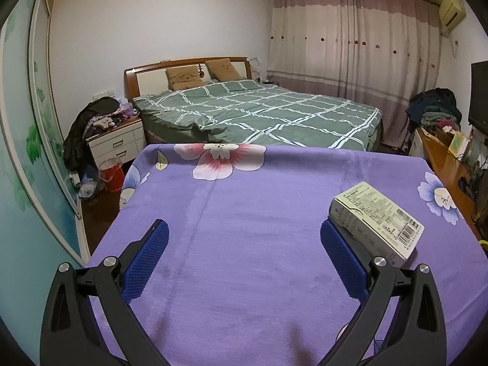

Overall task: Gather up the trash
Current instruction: 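Carry the paper cup to the bin and release it with the right gripper, then grasp the white-green drink box with the left gripper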

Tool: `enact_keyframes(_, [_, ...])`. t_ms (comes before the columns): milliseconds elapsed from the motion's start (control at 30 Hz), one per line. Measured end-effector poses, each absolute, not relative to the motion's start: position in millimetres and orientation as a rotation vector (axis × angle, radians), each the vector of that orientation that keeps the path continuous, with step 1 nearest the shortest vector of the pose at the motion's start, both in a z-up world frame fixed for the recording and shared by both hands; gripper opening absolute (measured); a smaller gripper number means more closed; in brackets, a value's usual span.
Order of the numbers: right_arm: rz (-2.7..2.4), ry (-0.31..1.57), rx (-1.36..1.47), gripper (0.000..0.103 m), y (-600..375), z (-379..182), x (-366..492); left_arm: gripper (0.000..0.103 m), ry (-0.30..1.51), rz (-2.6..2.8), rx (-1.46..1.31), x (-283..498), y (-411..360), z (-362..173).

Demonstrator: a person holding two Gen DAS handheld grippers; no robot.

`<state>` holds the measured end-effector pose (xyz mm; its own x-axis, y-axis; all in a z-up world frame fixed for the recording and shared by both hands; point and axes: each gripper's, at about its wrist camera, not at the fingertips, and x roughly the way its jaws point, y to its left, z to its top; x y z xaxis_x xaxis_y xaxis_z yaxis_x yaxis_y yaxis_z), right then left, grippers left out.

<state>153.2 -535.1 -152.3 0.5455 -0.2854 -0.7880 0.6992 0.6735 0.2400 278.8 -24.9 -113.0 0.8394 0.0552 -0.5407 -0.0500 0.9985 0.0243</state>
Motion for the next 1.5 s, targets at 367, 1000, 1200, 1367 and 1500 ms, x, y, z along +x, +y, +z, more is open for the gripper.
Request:
enact_keyframes(367, [-0.61, 0.75, 0.455, 0.08, -494.5, -146.2, 172.9, 0.098, 0.65, -0.018, 0.061, 274.3, -73.8, -118.8])
enact_keyframes(1000, [-0.523, 0.767, 0.548, 0.08, -502.3, -155.8, 174.6, 0.098, 0.803, 0.114, 0.015, 327.4, -207.8, -137.0])
enact_keyframes(1200, [-0.499, 0.762, 0.584, 0.08, -505.3, -157.7, 173.8, 0.098, 0.909, 0.095, -0.016, 331.7, -181.8, -153.0])
enact_keyframes(1367, [-0.495, 0.757, 0.593, 0.08, -505.8, -157.4, 173.5, 0.098, 0.972, 0.107, -0.044, 325.7, -124.2, -161.9])
enact_keyframes(1500, [-0.495, 0.759, 0.591, 0.08, -506.1, -157.7, 173.7, 0.098, 0.967, 0.092, -0.077, 327.0, -95.7, -154.7])
